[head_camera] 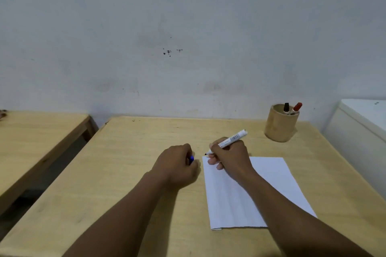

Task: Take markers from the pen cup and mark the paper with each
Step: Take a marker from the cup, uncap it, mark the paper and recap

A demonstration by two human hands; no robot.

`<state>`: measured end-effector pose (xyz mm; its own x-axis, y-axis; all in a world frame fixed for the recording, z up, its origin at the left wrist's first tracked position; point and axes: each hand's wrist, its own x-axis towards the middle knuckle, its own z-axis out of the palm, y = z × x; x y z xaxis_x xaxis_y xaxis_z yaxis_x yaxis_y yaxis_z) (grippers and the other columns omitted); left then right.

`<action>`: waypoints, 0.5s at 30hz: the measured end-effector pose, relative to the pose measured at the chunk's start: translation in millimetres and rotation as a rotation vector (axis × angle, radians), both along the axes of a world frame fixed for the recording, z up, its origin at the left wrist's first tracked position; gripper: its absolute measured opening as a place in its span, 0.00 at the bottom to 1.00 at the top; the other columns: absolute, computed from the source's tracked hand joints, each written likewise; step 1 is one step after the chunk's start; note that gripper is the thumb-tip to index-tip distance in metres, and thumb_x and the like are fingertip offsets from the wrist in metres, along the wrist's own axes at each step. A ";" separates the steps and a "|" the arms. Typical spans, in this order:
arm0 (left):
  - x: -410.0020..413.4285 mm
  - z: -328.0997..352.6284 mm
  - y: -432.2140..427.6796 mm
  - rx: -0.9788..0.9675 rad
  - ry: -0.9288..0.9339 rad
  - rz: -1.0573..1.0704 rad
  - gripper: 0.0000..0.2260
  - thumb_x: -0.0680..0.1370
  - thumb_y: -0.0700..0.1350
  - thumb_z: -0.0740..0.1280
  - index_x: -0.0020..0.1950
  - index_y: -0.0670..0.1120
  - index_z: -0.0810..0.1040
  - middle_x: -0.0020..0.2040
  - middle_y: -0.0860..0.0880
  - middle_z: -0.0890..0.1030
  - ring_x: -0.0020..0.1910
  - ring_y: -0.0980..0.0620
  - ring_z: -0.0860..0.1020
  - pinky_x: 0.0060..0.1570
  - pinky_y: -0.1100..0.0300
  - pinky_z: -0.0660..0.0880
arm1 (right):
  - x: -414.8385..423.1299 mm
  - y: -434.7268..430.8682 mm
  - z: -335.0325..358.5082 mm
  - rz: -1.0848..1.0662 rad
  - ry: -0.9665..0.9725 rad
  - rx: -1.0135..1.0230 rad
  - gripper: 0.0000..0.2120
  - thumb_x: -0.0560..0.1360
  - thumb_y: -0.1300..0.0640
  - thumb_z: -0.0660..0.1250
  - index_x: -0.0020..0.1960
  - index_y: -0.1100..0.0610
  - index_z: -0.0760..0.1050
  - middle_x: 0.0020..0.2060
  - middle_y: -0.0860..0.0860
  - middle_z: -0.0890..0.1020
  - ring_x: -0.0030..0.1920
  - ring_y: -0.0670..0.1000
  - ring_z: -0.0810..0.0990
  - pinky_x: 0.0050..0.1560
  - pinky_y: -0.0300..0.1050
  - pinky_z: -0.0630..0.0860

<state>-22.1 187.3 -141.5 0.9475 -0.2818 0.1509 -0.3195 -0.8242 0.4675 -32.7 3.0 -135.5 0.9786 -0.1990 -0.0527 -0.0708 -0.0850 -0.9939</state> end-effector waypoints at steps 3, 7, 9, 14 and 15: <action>-5.7 -11.8 0.3 -0.145 -0.060 0.006 0.18 0.72 0.63 0.68 0.48 0.50 0.75 0.33 0.54 0.78 0.35 0.55 0.75 0.34 0.59 0.70 | -1.9 2.2 -7.9 -0.023 -0.031 -0.106 0.06 0.75 0.64 0.71 0.40 0.59 0.83 0.36 0.58 0.88 0.33 0.51 0.88 0.29 0.42 0.77; -4.5 -19.6 0.1 -0.018 -0.091 -0.040 0.30 0.67 0.73 0.68 0.56 0.51 0.75 0.43 0.58 0.77 0.46 0.54 0.74 0.45 0.56 0.75 | -3.7 3.4 -11.8 -0.030 -0.057 -0.202 0.01 0.72 0.63 0.74 0.42 0.59 0.84 0.36 0.54 0.88 0.36 0.49 0.89 0.37 0.46 0.83; -3.7 -19.0 0.8 -0.019 -0.075 -0.034 0.32 0.66 0.73 0.69 0.58 0.51 0.75 0.46 0.57 0.78 0.48 0.53 0.74 0.48 0.56 0.75 | -4.2 3.6 -13.3 -0.032 -0.065 -0.232 0.01 0.72 0.62 0.75 0.42 0.58 0.84 0.36 0.52 0.88 0.36 0.49 0.89 0.40 0.48 0.85; -5.3 -17.2 0.0 -0.028 -0.065 -0.033 0.33 0.66 0.72 0.70 0.59 0.50 0.74 0.47 0.56 0.78 0.49 0.53 0.74 0.50 0.55 0.76 | -3.1 3.5 -18.5 -0.034 -0.079 -0.253 0.02 0.72 0.60 0.76 0.41 0.56 0.84 0.35 0.51 0.88 0.37 0.49 0.89 0.43 0.53 0.87; -5.3 -16.7 0.0 -0.032 -0.056 -0.031 0.33 0.66 0.72 0.70 0.59 0.50 0.74 0.48 0.55 0.78 0.50 0.52 0.74 0.50 0.54 0.76 | -2.9 3.6 -18.8 -0.035 -0.076 -0.253 0.02 0.72 0.60 0.76 0.41 0.56 0.84 0.34 0.51 0.88 0.37 0.49 0.89 0.44 0.53 0.87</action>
